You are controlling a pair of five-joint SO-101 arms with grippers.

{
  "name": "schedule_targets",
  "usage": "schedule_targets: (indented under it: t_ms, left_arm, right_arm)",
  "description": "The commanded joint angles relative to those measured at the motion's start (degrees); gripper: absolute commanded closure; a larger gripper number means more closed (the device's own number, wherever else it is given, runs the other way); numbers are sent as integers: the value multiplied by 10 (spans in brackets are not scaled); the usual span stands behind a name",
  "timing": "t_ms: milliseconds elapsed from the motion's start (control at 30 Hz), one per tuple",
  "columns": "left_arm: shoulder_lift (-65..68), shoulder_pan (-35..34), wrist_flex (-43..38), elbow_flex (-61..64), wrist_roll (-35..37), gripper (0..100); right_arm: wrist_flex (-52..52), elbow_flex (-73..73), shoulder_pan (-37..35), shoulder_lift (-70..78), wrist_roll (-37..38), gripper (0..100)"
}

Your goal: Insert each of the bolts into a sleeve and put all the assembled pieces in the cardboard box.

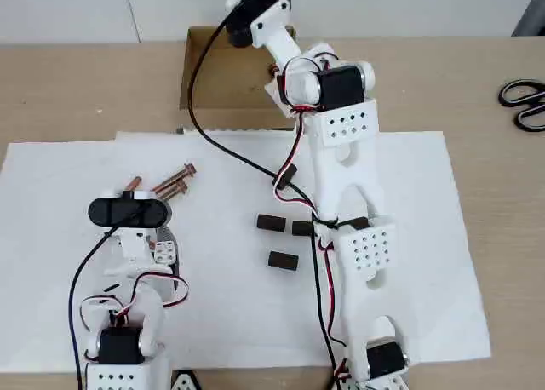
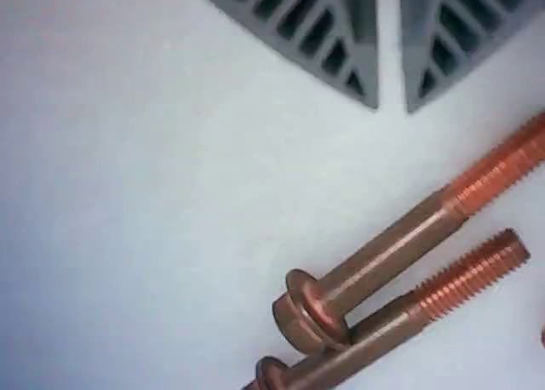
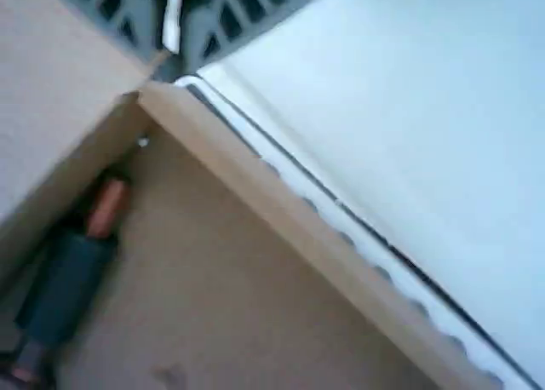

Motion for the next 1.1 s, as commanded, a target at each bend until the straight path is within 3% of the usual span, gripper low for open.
schedule_targets:
  t_ms: [0, 233, 400, 633, 933, 1067]
  left_arm:
    - [-6, -3, -16, -3, -3, 994]
    - [-6, -3, -16, -3, -3, 994]
    - [-6, -3, -16, -3, -2, 994]
    - [-6, -4, -16, -3, -1, 994]
    - [-6, -4, -16, -3, 0, 994]
    - [-6, -4, -16, -3, 0, 994]
  right_arm:
    - [9, 78, -6, -96, -22, 995]
    - [4, 429, -50, -326, -69, 995]
    - [3, 600, -52, -399, -234, 995]
    - [-3, 665, -49, -400, -416, 994]
    - [-22, 667, -48, -355, -479, 992]
    - [-20, 666, -49, -309, -528, 894]
